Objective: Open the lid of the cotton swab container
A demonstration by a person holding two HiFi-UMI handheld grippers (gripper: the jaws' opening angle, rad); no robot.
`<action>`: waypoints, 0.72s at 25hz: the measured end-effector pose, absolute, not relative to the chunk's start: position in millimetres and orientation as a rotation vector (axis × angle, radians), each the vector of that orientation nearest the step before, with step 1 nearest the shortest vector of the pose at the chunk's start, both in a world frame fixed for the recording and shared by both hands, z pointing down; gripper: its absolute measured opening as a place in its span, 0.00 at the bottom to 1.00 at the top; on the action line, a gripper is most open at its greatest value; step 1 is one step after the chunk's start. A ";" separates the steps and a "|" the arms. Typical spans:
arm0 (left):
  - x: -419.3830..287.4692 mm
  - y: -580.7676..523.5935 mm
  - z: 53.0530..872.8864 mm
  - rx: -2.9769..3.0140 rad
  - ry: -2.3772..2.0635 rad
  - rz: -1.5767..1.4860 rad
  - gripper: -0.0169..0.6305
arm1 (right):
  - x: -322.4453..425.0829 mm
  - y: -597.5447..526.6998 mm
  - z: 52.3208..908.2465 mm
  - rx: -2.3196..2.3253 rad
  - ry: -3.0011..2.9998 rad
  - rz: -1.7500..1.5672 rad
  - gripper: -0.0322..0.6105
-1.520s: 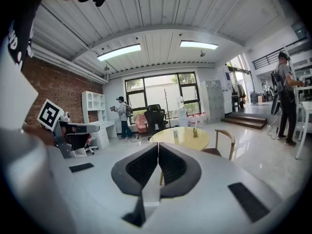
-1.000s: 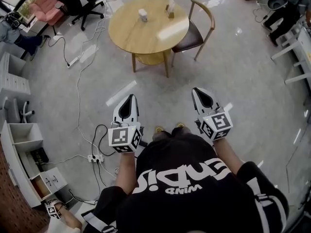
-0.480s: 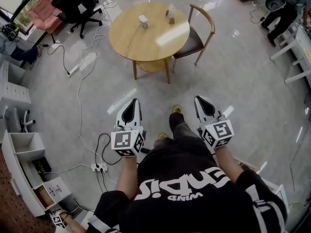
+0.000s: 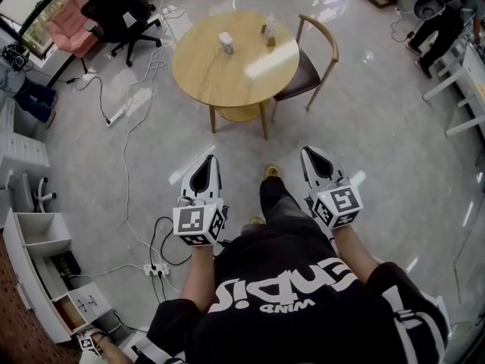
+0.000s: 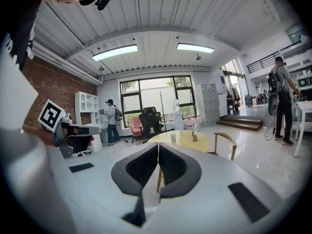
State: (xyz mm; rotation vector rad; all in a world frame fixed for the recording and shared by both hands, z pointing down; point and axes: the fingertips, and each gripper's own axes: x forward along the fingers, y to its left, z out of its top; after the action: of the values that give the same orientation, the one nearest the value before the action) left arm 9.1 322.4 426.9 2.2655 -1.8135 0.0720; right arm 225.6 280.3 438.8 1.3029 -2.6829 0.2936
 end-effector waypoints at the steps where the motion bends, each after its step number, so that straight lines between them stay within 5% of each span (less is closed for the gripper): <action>1: 8.6 319.0 427.2 2.264 -1.816 0.069 0.04 | 224.0 276.7 439.2 1.298 -2.685 0.293 0.05; 18: -6.4 253.9 423.4 2.247 -1.826 0.053 0.04 | 197.1 208.6 437.7 1.231 -2.713 0.299 0.05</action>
State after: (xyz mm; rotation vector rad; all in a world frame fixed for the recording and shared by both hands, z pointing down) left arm -6.4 253.9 423.4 2.2469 -1.8258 0.0531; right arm 197.1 208.6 437.7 1.2305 -2.7134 0.2992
